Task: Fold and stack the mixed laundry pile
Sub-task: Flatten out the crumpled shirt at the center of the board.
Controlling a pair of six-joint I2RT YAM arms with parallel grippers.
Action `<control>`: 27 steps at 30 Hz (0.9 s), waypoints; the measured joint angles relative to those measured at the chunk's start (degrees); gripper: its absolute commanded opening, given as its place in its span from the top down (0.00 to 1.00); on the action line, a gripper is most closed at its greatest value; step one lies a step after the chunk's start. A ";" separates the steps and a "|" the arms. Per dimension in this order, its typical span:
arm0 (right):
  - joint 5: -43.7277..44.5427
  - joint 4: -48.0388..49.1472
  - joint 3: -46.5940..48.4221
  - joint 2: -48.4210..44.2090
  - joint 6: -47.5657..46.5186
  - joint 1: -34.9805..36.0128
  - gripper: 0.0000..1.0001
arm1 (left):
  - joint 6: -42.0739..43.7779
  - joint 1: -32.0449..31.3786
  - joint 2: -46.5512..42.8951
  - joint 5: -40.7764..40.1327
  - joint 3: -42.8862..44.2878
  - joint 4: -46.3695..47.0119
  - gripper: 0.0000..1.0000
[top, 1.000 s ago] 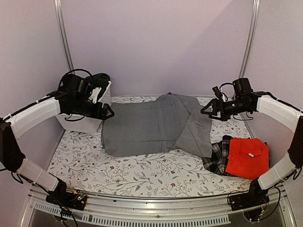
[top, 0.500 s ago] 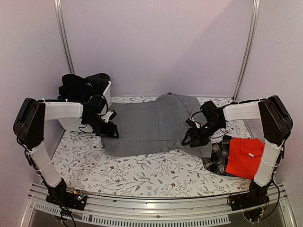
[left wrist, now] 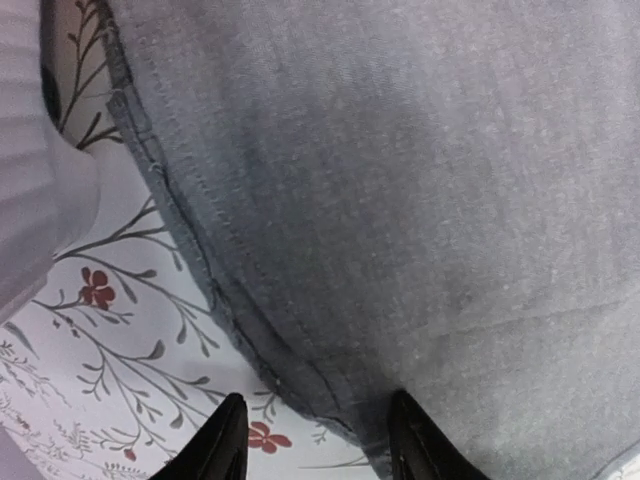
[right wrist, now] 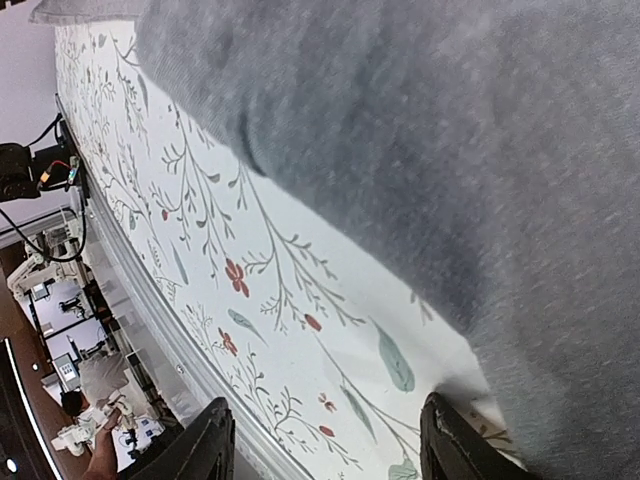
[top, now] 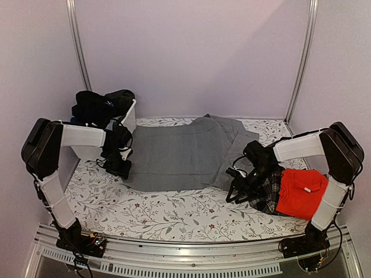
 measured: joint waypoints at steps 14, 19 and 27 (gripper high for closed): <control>4.17 2.67 20.28 -6.67 4.63 -25.11 0.26 | 4.20 -4.35 -13.33 7.65 3.54 3.50 0.30; 13.73 3.96 28.83 2.36 5.62 -26.56 0.26 | 3.41 -4.76 -13.33 10.12 6.10 4.61 0.29; 25.07 3.17 40.19 18.51 5.55 -25.99 0.26 | 2.58 -5.27 -13.33 10.93 6.73 4.90 0.29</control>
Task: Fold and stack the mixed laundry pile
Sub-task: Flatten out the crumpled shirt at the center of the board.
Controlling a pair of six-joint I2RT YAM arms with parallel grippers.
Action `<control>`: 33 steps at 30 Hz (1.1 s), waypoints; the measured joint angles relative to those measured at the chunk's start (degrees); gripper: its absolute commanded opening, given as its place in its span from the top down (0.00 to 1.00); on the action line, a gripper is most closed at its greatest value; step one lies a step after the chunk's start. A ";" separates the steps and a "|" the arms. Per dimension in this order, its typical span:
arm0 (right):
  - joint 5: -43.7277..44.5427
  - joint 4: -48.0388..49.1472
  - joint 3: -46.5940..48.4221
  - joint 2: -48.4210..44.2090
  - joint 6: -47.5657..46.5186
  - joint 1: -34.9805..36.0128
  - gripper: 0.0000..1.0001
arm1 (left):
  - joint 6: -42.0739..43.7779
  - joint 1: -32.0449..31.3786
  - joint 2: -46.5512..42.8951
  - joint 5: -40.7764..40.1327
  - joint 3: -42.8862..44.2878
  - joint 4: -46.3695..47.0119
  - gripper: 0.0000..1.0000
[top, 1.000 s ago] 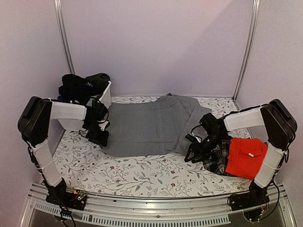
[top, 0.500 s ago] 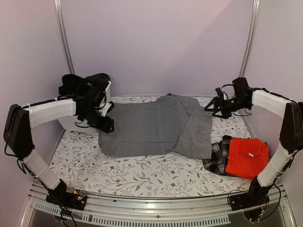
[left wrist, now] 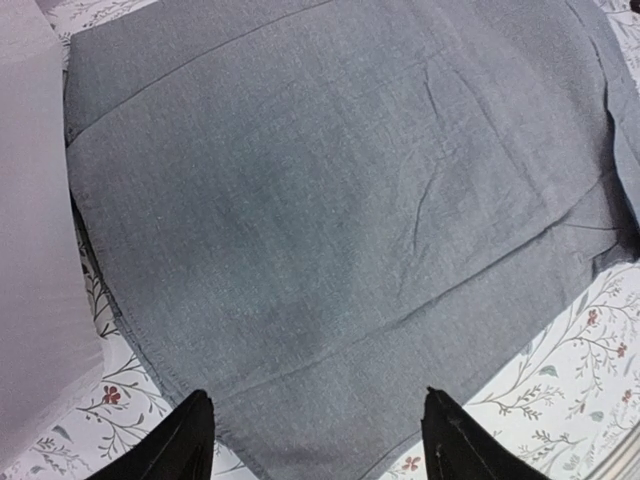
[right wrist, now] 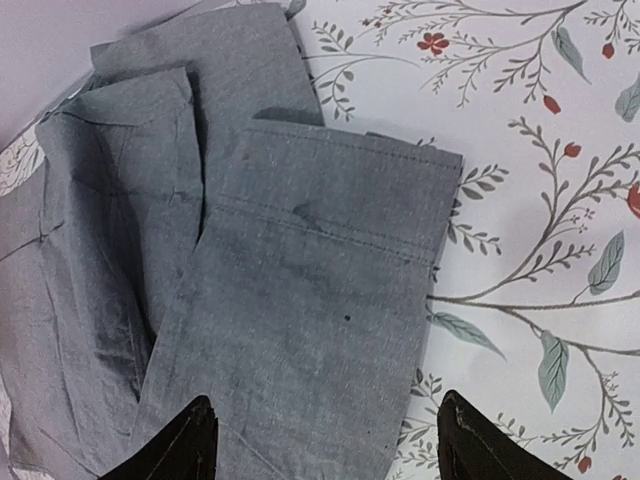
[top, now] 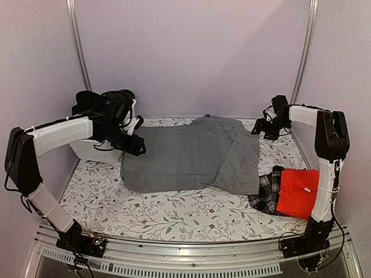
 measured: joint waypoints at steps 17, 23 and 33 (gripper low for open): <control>6.69 -2.84 16.15 16.46 -2.23 0.85 0.67 | 0.13 -0.09 1.79 -1.14 2.56 -0.63 0.29; 6.08 -3.93 16.17 16.96 -3.50 2.32 1.00 | 0.48 -0.09 2.82 -1.97 3.96 -0.76 0.29; -2.12 -5.09 10.47 4.90 -5.51 2.69 1.00 | 0.61 -0.09 4.68 -2.62 6.64 -0.63 0.29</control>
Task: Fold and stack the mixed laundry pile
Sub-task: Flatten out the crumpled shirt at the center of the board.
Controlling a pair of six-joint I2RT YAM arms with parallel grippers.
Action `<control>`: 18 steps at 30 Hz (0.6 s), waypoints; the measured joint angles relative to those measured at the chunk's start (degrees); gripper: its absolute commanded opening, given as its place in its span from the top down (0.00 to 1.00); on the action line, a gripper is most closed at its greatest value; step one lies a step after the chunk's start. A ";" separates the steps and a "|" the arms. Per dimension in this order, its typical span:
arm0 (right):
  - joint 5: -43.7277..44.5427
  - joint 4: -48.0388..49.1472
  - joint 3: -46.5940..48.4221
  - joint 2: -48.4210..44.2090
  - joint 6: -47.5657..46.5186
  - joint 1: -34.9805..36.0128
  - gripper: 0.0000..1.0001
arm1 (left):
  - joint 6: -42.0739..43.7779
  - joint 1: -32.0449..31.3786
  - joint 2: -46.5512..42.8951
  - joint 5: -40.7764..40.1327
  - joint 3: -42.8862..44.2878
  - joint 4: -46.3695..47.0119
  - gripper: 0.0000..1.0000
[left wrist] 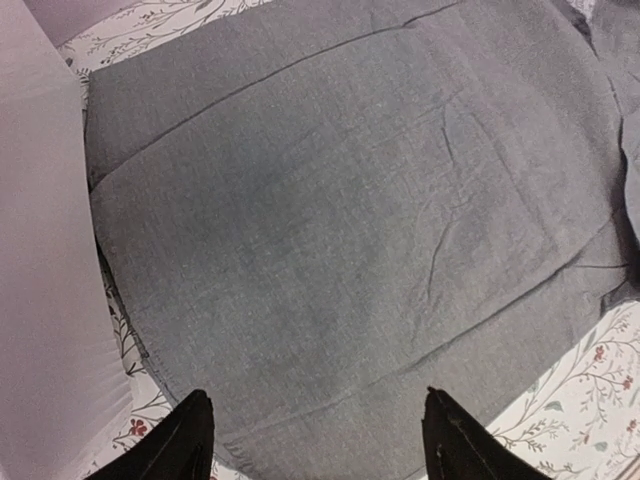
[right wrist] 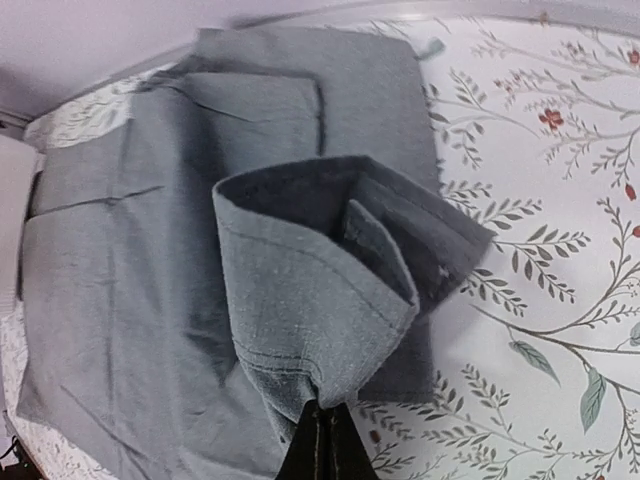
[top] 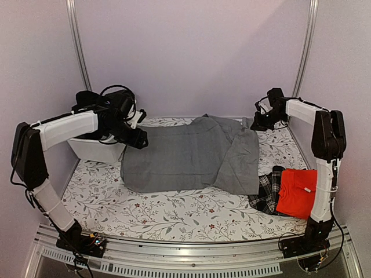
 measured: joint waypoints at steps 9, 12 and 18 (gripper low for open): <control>-19.65 4.79 -14.34 -28.57 -2.29 10.88 1.00 | -0.61 0.02 0.07 -0.52 1.16 1.20 0.28; -23.43 4.66 -16.22 -32.30 -3.52 21.75 1.00 | -1.05 0.04 0.07 0.02 1.22 1.66 0.28; -24.98 2.08 -17.22 -34.69 -4.92 41.11 1.00 | -1.75 0.09 -0.61 1.31 1.05 2.23 0.28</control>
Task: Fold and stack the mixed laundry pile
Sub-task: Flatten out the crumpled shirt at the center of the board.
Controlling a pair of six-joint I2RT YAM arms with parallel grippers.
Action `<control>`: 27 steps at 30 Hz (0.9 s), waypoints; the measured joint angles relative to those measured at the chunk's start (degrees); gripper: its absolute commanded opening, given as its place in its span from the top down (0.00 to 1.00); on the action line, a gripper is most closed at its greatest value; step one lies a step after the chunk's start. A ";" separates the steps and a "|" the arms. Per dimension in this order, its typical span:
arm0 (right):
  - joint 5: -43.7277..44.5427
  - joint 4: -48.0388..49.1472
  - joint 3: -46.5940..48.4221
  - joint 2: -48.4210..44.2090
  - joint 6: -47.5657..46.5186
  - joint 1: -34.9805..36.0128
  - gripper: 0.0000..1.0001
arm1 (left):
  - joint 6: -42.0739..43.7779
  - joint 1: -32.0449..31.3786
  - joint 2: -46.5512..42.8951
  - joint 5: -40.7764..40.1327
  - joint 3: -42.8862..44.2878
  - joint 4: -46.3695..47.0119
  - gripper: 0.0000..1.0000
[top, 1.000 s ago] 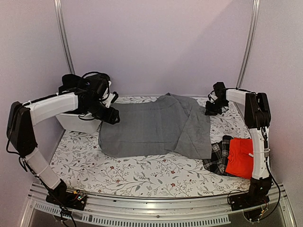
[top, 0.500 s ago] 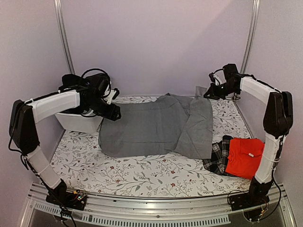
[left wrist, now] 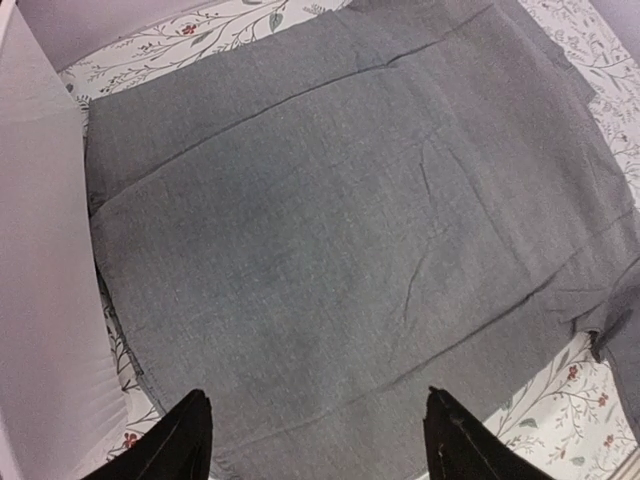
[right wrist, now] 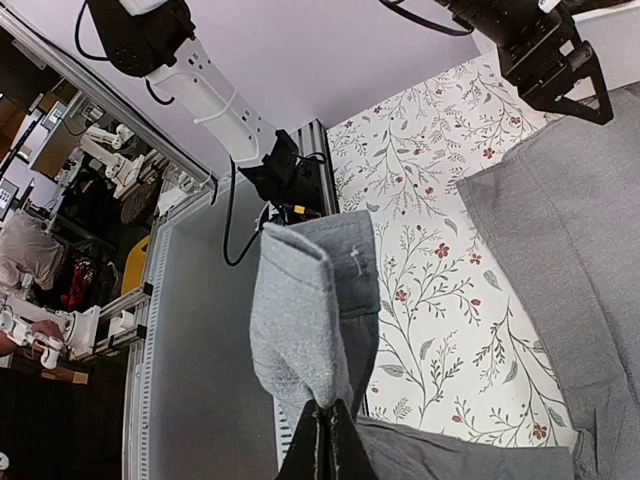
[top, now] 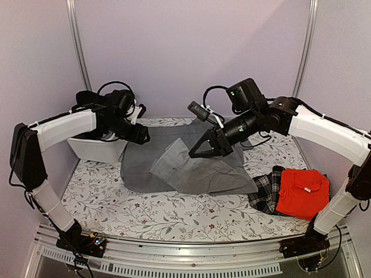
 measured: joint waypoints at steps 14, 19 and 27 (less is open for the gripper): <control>-14.36 3.76 11.08 5.57 0.70 4.42 1.00 | 0.57 0.22 -6.60 1.36 -3.19 -0.24 0.26; -21.70 6.47 16.44 13.73 3.93 6.27 0.76 | 0.55 0.85 -8.31 1.55 -4.76 -0.46 0.25; -22.95 7.37 14.03 13.97 6.21 3.19 0.01 | 0.33 1.86 -11.39 2.10 -6.93 -0.52 0.23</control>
